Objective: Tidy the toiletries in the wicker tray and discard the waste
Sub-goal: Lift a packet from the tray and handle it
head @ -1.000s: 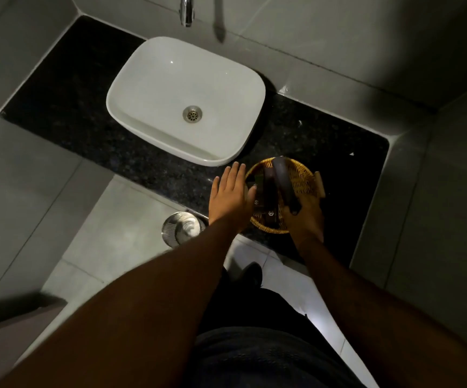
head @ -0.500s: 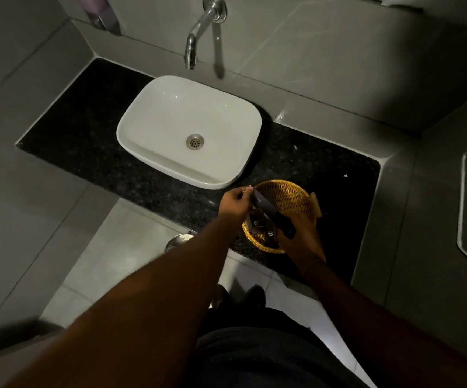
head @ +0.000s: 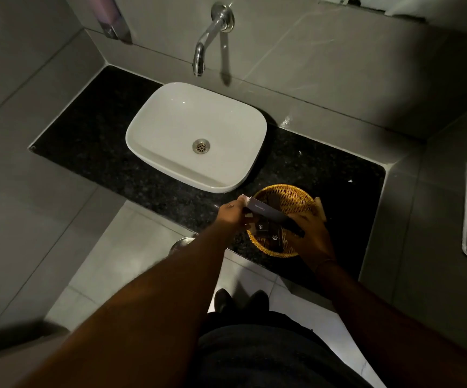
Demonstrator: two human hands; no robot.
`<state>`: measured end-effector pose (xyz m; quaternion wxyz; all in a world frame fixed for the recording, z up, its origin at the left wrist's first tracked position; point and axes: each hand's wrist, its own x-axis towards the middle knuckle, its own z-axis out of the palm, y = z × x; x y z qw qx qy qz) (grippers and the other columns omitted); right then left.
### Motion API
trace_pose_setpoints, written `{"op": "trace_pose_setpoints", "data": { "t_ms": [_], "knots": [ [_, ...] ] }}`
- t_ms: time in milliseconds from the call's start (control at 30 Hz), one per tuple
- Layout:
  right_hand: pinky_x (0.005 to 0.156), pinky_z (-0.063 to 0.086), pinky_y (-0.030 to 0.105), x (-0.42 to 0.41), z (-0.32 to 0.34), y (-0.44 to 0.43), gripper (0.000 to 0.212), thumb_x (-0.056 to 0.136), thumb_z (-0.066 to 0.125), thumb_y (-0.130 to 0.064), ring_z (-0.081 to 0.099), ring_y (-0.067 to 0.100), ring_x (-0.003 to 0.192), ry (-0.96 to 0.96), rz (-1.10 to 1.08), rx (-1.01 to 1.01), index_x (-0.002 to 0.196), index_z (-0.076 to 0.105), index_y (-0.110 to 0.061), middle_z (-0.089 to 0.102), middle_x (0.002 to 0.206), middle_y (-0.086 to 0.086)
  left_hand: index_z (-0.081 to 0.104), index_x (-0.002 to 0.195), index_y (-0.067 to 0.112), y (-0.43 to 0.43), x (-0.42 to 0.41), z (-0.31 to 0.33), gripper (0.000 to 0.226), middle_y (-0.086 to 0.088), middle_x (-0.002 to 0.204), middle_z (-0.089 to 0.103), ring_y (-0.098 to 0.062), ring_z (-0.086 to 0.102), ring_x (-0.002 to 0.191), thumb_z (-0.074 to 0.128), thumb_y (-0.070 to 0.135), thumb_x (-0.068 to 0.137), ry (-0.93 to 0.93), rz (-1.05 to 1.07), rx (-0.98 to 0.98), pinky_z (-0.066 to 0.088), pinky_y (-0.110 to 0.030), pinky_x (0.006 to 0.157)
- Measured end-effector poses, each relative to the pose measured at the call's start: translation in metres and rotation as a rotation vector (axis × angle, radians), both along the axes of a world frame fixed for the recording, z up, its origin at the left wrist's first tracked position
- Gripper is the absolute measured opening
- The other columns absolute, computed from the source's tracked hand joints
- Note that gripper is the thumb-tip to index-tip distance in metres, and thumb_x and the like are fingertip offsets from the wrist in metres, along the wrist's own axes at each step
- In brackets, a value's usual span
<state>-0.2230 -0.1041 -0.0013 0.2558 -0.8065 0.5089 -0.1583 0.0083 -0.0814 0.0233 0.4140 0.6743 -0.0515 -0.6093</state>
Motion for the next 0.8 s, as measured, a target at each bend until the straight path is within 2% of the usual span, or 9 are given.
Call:
{"op": "trace_pose_setpoints", "data": {
  "t_ms": [67, 133, 267, 333, 400, 467, 600, 700, 800],
  "knots": [
    [0.11, 0.047, 0.03, -0.001, 0.002, -0.001, 0.034, 0.081, 0.083, -0.011, 0.057, 0.024, 0.116, 0.011, 0.031, 0.013, 0.115, 0.076, -0.007, 0.071, 0.112, 0.008, 0.067, 0.132, -0.001, 0.001, -0.003, 0.001, 0.051, -0.026, 0.129, 0.072, -0.044, 0.071, 0.119, 0.043, 0.04, 0.115, 0.043, 0.039, 0.029, 0.061, -0.055, 0.101],
    [0.106, 0.052, 0.035, 0.0, 0.004, -0.001, 0.035, 0.083, 0.082, -0.011, 0.061, 0.025, 0.115, 0.02, 0.036, 0.029, 0.117, 0.075, -0.007, 0.07, 0.114, 0.008, 0.068, 0.121, 0.005, -0.001, -0.004, 0.002, 0.046, -0.025, 0.127, 0.073, -0.046, 0.072, 0.12, 0.043, 0.044, 0.114, 0.037, 0.045, 0.059, 0.057, -0.059, 0.107],
    [0.107, 0.019, -0.004, 0.003, 0.005, 0.0, 0.029, 0.084, 0.081, -0.015, 0.068, 0.025, 0.109, 0.062, -0.007, 0.061, 0.112, 0.076, -0.008, 0.071, 0.111, 0.007, 0.067, 0.101, 0.012, 0.0, -0.006, 0.008, 0.043, -0.011, 0.091, 0.076, -0.029, 0.074, 0.078, 0.055, 0.053, 0.107, -0.025, -0.062, 0.076, 0.059, -0.038, 0.073],
    [0.099, 0.03, -0.002, 0.007, 0.006, 0.003, 0.03, 0.086, 0.08, -0.016, 0.066, 0.024, 0.11, 0.028, -0.023, 0.125, 0.114, 0.075, -0.008, 0.069, 0.114, 0.009, 0.067, 0.099, 0.017, 0.001, -0.01, 0.008, 0.036, -0.006, 0.094, 0.077, -0.027, 0.076, 0.082, 0.062, 0.052, 0.103, -0.04, -0.116, 0.075, 0.062, -0.04, 0.077],
    [0.091, 0.052, 0.019, 0.016, 0.006, 0.006, 0.031, 0.088, 0.08, -0.016, 0.066, 0.024, 0.106, -0.031, -0.004, 0.17, 0.117, 0.074, -0.008, 0.068, 0.114, 0.009, 0.069, 0.108, 0.015, 0.002, -0.013, 0.005, 0.032, -0.012, 0.116, 0.075, -0.035, 0.076, 0.108, 0.068, 0.047, 0.102, 0.007, -0.131, 0.061, 0.064, -0.052, 0.095],
    [0.085, 0.059, 0.033, 0.029, 0.009, 0.008, 0.027, 0.09, 0.077, -0.02, 0.066, 0.019, 0.099, -0.058, 0.064, 0.218, 0.115, 0.074, -0.012, 0.068, 0.109, 0.005, 0.064, 0.128, 0.009, 0.002, -0.017, 0.005, 0.038, -0.021, 0.132, 0.07, -0.042, 0.07, 0.125, 0.067, 0.038, 0.105, 0.072, -0.096, 0.041, 0.06, -0.058, 0.104],
    [0.072, 0.049, 0.012, 0.055, 0.019, 0.007, 0.014, 0.095, 0.071, -0.029, 0.069, -0.001, 0.082, -0.155, 0.104, 0.368, 0.103, 0.078, -0.02, 0.07, 0.084, -0.015, 0.055, 0.146, -0.001, -0.003, -0.021, 0.012, 0.044, -0.031, 0.133, 0.068, -0.046, 0.069, 0.123, 0.053, 0.028, 0.113, 0.003, 0.023, -0.051, 0.058, -0.056, 0.104],
    [0.073, 0.06, 0.021, 0.073, 0.036, 0.0, 0.03, 0.097, 0.065, -0.044, 0.075, 0.001, 0.079, -0.409, -0.247, 0.536, 0.092, 0.079, -0.017, 0.078, 0.079, -0.007, 0.064, 0.139, 0.005, -0.005, -0.017, 0.019, 0.044, -0.024, 0.13, 0.074, -0.038, 0.073, 0.117, 0.056, 0.037, 0.11, -0.299, -0.259, -0.13, 0.062, -0.043, 0.091],
    [0.068, 0.063, 0.038, 0.081, 0.052, -0.021, 0.076, 0.091, 0.05, -0.075, 0.079, 0.027, 0.088, -0.509, -0.539, 0.953, 0.117, 0.073, -0.008, 0.08, 0.097, 0.008, 0.069, 0.134, 0.021, -0.006, -0.014, 0.029, 0.043, -0.011, 0.119, 0.079, -0.031, 0.077, 0.109, 0.06, 0.049, 0.102, -0.552, -0.693, -0.188, 0.062, -0.049, 0.1]
  ]
}}
